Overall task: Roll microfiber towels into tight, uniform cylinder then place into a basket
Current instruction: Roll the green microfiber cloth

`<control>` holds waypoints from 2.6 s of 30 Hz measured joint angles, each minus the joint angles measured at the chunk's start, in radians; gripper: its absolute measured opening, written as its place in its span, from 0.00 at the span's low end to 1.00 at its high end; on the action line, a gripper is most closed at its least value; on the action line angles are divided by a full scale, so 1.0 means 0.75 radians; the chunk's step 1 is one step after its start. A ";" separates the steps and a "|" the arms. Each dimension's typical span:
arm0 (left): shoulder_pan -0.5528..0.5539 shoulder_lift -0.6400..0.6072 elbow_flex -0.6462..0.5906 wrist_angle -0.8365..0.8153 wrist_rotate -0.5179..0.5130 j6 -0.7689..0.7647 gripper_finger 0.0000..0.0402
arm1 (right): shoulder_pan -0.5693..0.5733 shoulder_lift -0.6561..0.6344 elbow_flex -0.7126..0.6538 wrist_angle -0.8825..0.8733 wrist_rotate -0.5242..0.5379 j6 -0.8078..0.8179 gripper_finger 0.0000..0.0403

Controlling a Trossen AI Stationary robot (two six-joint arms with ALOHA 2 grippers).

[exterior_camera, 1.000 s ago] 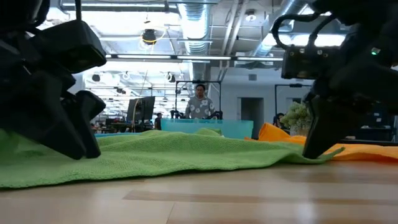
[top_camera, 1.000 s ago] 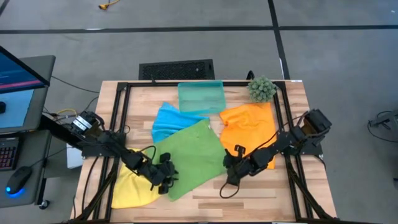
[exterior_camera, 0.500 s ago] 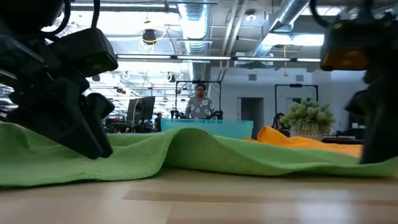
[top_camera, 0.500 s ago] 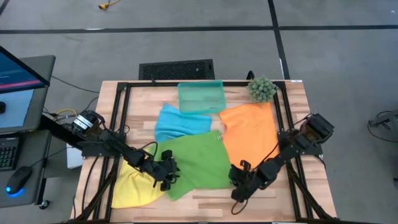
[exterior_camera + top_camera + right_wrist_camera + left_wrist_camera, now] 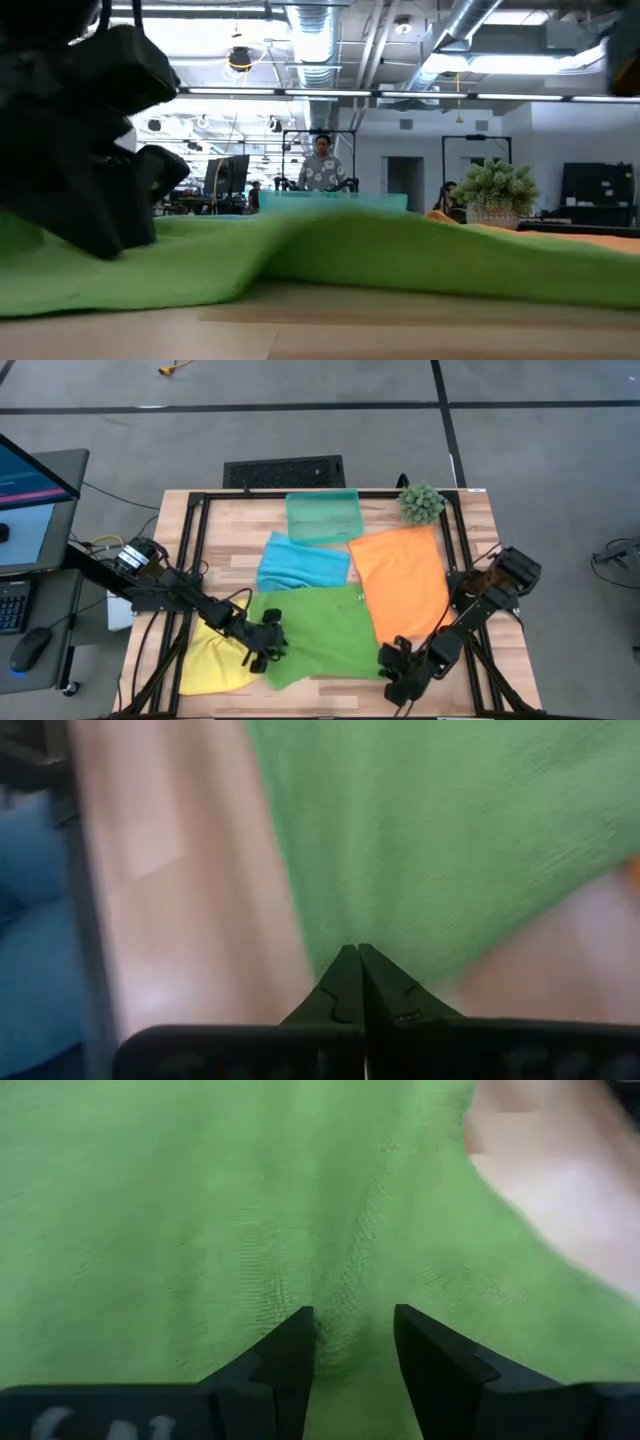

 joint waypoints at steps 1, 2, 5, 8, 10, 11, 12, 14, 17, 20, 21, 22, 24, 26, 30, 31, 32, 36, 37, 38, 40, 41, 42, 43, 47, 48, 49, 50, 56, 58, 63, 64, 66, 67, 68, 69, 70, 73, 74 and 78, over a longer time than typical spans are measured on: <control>-0.004 0.000 0.010 0.009 0.041 0.028 0.33 | 0.009 0.000 0.006 0.010 0.015 -0.005 0.01; -0.010 0.000 0.029 0.011 0.080 0.047 0.33 | 0.017 0.000 0.016 0.011 0.028 -0.006 0.01; -0.037 0.000 0.093 -0.033 0.144 0.056 0.33 | 0.033 0.000 0.043 0.016 0.056 -0.014 0.01; -0.079 0.000 0.157 -0.187 0.141 0.045 0.33 | 0.036 0.000 0.073 0.017 0.127 -0.103 0.01; -0.117 0.000 0.210 -0.276 0.132 0.027 0.33 | 0.035 -0.001 0.093 0.021 0.170 -0.179 0.01; -0.135 0.000 0.237 -0.322 0.120 0.010 0.33 | 0.033 -0.001 0.102 0.020 0.187 -0.220 0.01; -0.157 0.000 0.264 -0.368 0.098 -0.004 0.33 | 0.033 -0.001 0.111 0.020 0.201 -0.260 0.01; -0.200 0.000 0.312 -0.460 0.039 -0.029 0.33 | 0.025 -0.001 0.124 0.021 0.212 -0.323 0.01; -0.267 0.000 0.370 -0.570 -0.086 -0.064 0.33 | 0.013 -0.002 0.126 0.020 0.218 -0.387 0.02; -0.324 0.000 0.375 -0.603 -0.194 -0.146 0.33 | -0.004 -0.002 0.126 0.020 0.232 -0.430 0.03; -0.341 0.000 0.375 -0.603 -0.215 -0.178 0.33 | -0.011 -0.002 0.126 0.021 0.232 -0.445 0.03; -0.357 0.000 0.375 -0.601 -0.232 -0.209 0.33 | -0.018 -0.002 0.126 0.021 0.233 -0.458 0.03; -0.391 0.000 0.375 -0.596 -0.280 -0.271 0.33 | -0.035 -0.002 0.126 0.021 0.233 -0.486 0.05; -0.425 0.000 0.375 -0.579 -0.329 -0.325 0.33 | -0.053 -0.003 0.126 0.021 0.231 -0.500 0.07; -0.478 0.000 0.378 -0.523 -0.389 -0.379 0.33 | -0.091 -0.003 0.127 0.024 0.204 -0.589 0.13; -0.487 0.000 0.391 -0.526 -0.398 -0.387 0.33 | -0.100 -0.003 0.127 0.030 0.198 -0.625 0.14; -0.495 0.000 0.413 -0.541 -0.412 -0.388 0.33 | -0.107 -0.003 0.127 0.036 0.197 -0.656 0.15; -0.509 0.000 0.574 -0.766 -0.447 -0.390 0.33 | -0.129 -0.004 0.153 0.039 0.193 -0.788 0.17; -0.511 0.000 0.624 -0.851 -0.453 -0.390 0.33 | -0.130 -0.004 0.169 0.032 0.191 -0.822 0.17; -0.513 0.000 0.673 -0.929 -0.455 -0.390 0.33 | -0.129 -0.004 0.191 0.011 0.184 -0.864 0.17; -0.513 0.000 0.754 -1.069 -0.468 -0.391 0.33 | -0.115 -0.004 0.246 -0.048 0.171 -0.937 0.17; -0.513 0.000 0.782 -1.122 -0.473 -0.400 0.33 | -0.104 -0.005 0.275 -0.084 0.171 -0.964 0.17; -0.513 0.000 0.800 -1.157 -0.479 -0.412 0.33 | -0.091 -0.005 0.308 -0.121 0.174 -0.983 0.17; -0.513 0.000 0.812 -1.175 -0.480 -0.423 0.33 | -0.076 -0.005 0.341 -0.156 0.187 -0.989 0.17; -0.515 0.022 0.810 -1.183 -0.502 -0.473 0.33 | -0.016 -0.008 0.399 -0.253 0.243 -0.990 0.17; -0.515 0.048 0.810 -1.188 -0.502 -0.481 0.33 | -0.004 -0.008 0.398 -0.263 0.247 -0.989 0.17; -0.515 0.075 0.809 -1.196 -0.497 -0.483 0.33 | 0.006 -0.008 0.396 -0.272 0.248 -0.987 0.17; -0.515 0.106 0.808 -1.200 -0.481 -0.485 0.33 | 0.014 -0.008 0.392 -0.273 0.248 -0.981 0.17; -0.515 0.290 0.879 -1.202 -0.376 -0.480 0.33 | 0.006 -0.004 0.372 -0.264 0.228 -0.892 0.17; -0.515 0.325 0.914 -1.232 -0.357 -0.475 0.33 | -0.008 -0.004 0.372 -0.261 0.226 -0.865 0.17; -0.515 0.349 0.952 -1.261 -0.355 -0.481 0.33 | -0.038 -0.004 0.372 -0.261 0.149 -0.838 0.17; -0.515 0.349 0.949 -1.248 -0.356 -0.481 0.33 | -0.039 -0.004 0.372 -0.260 0.146 -0.838 0.17; -0.515 0.349 0.939 -1.251 -0.354 -0.482 0.33 | -0.041 -0.004 0.372 -0.261 0.146 -0.837 0.17; -0.515 0.350 0.932 -1.246 -0.346 -0.484 0.33 | -0.042 -0.004 0.372 -0.262 0.146 -0.837 0.17; -0.513 0.354 0.924 -1.229 -0.333 -0.488 0.33 | -0.042 -0.004 0.372 -0.262 0.146 -0.837 0.17; -0.511 0.364 0.923 -1.225 -0.323 -0.489 0.33 | -0.042 -0.004 0.372 -0.262 0.147 -0.837 0.17; -0.510 0.372 0.921 -1.229 -0.321 -0.488 0.33 | -0.042 -0.004 0.372 -0.263 0.146 -0.836 0.17; -0.510 0.392 0.922 -1.225 -0.303 -0.487 0.33 | -0.042 -0.003 0.372 -0.271 0.127 -0.808 0.17; -0.510 0.393 0.921 -1.228 -0.303 -0.484 0.33 | -0.045 -0.003 0.372 -0.273 0.125 -0.802 0.17; -0.510 0.393 0.921 -1.238 -0.313 -0.481 0.33 | -0.049 -0.003 0.372 -0.290 0.122 -0.800 0.23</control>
